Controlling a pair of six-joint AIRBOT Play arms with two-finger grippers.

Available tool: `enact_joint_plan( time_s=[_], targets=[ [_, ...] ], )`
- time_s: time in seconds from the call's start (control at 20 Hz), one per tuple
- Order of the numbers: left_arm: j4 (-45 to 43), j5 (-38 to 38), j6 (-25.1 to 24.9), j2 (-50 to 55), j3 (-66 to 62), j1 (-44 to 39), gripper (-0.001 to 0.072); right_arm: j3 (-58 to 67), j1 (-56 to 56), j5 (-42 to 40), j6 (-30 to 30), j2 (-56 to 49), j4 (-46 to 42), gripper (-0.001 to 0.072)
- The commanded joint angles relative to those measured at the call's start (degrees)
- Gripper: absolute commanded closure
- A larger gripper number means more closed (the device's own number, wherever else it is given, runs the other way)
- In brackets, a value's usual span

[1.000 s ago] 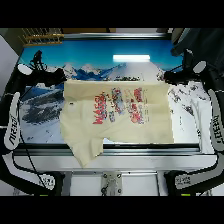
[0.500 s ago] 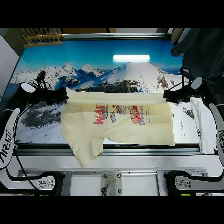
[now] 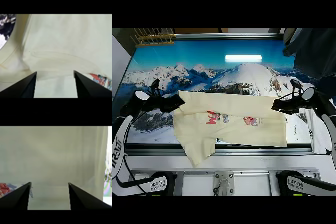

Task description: Fold the clothes and pants, and hang the long-sleeved shirts on hangers.

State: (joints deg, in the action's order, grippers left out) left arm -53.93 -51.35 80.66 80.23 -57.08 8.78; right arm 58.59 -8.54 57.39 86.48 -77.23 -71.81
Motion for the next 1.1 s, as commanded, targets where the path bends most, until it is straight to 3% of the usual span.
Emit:
enact_joint_plan(
  time_s=[0.0,0.2,0.35,0.5,0.75,1.05],
  targets=[
    [-0.57,-3.30,0.76,-7.26,0.81,0.63,0.0220,-0.55,-2.01,5.99,-1.44,8.20,-1.36,0.0195],
    [-0.50,-5.25,0.76,-17.16,9.18,-1.92,0.0220,-11.28,-9.81,14.73,2.36,19.93,-4.96,0.0195],
    [-0.37,-2.93,0.79,-22.69,16.46,-6.03,0.0219,-24.94,-17.84,14.23,13.79,27.39,-4.20,0.0195],
    [-0.37,1.40,0.94,-26.16,20.65,-10.14,0.0220,-35.45,-23.61,10.05,18.56,30.82,0.85,0.0194],
    [-0.39,1.92,1.84,-26.69,21.27,-12.59,0.0220,-43.25,-24.52,0.09,16.90,30.71,10.29,0.0195],
    [-0.44,1.88,1.84,-26.69,21.27,-12.57,0.0220,-44.09,-24.44,-4.52,13.75,30.01,10.43,0.0196]
  ],
)
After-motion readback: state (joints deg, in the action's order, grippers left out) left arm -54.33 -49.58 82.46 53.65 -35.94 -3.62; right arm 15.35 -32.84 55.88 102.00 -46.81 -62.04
